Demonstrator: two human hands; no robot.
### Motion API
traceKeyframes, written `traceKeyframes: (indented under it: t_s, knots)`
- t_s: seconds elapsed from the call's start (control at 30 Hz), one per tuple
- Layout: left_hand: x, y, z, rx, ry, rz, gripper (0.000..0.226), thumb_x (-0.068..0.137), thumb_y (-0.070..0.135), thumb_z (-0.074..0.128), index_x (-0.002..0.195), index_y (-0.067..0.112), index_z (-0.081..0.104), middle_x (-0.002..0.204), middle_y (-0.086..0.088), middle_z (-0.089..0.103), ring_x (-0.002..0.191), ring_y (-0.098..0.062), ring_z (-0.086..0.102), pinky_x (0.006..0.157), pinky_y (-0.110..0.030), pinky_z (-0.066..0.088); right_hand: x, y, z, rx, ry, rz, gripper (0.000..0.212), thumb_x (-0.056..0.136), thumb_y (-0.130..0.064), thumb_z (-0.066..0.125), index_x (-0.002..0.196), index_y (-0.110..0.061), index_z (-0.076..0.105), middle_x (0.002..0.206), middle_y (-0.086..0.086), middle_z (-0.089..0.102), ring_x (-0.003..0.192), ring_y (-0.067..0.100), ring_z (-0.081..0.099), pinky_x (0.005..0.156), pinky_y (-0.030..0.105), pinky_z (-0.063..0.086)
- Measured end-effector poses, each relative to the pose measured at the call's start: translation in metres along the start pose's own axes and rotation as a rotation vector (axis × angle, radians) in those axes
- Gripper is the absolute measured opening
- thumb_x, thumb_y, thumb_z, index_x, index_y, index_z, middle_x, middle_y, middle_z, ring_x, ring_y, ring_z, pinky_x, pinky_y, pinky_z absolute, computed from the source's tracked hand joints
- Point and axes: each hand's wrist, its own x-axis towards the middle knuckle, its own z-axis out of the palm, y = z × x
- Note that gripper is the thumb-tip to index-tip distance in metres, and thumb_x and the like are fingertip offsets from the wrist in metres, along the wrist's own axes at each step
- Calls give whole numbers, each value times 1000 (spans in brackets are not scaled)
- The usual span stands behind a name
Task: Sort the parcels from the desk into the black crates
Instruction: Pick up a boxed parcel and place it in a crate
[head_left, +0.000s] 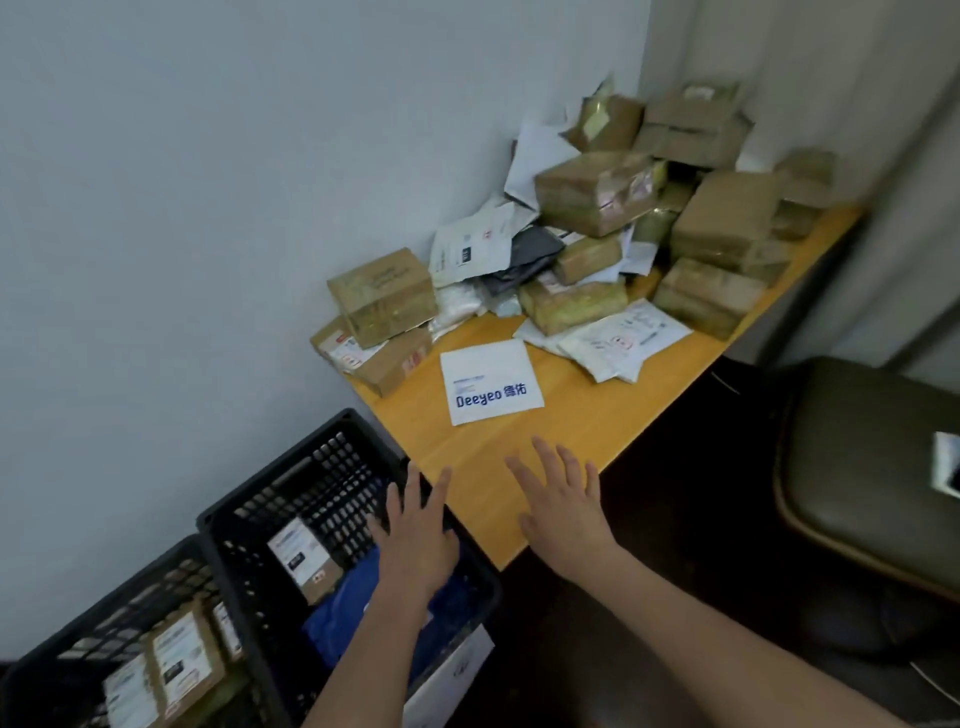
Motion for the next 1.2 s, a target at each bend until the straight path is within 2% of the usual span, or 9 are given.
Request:
traceKeyframes:
  t_s: [0.23,0.47,0.7,0.83,0.97,1.1,1.2]
  knots:
    - [37,71,-31,38,12,82,80,98,22,49,155,41,-4,163,0,-20,150,-32,-10,117,-62,5,15,66,-53,9,54,109,70,101,-36,45,156,-35,2,164,3,-13,151,32,-5,119,58,4]
    - [101,80,-58,46,27,63,82,97,23,50,155,41,-4,163,-2,-19,150,-33,-11,117,-61,2,65,86,-79,36,59,128,69,100,-31,48,155,-36,6,162,5,-12,150,33,-5,119,58,1]
    - [188,76,-99,14,72,69,79,97,27,53,156,34,1,163,-7,-17,149,-37,-10,117,-64,4,151,87,-115,32,32,136,71,98,-24,49,155,-35,10,162,6,-9,149,33,-4,119,59,2]
    - [226,57,-126,-71,82,-16,79,96,25,53,156,36,2,163,-7,-17,150,-37,-8,117,-63,6,203,68,-132,66,69,91,67,98,-26,49,154,-36,14,162,6,-4,149,33,-3,120,58,2]
    - [255,33,-139,-60,128,-113,71,100,45,44,156,32,3,164,-8,-13,150,-37,1,116,-63,13,246,49,-135,45,56,7,69,96,-31,53,154,-37,15,162,4,-4,148,32,-1,119,58,5]
    - [279,20,-141,-147,175,-249,91,92,55,55,156,29,-5,163,-13,-8,149,-40,3,118,-60,14,287,33,-131,-1,-20,-84,73,98,-36,51,156,-34,8,163,9,-6,149,34,2,119,54,7]
    - [293,15,-143,-278,218,-333,103,87,50,65,155,26,-9,161,-19,-8,147,-42,6,118,-56,17,319,23,-127,61,-87,-193,76,98,-33,52,157,-32,4,163,8,-4,149,33,5,118,50,15]
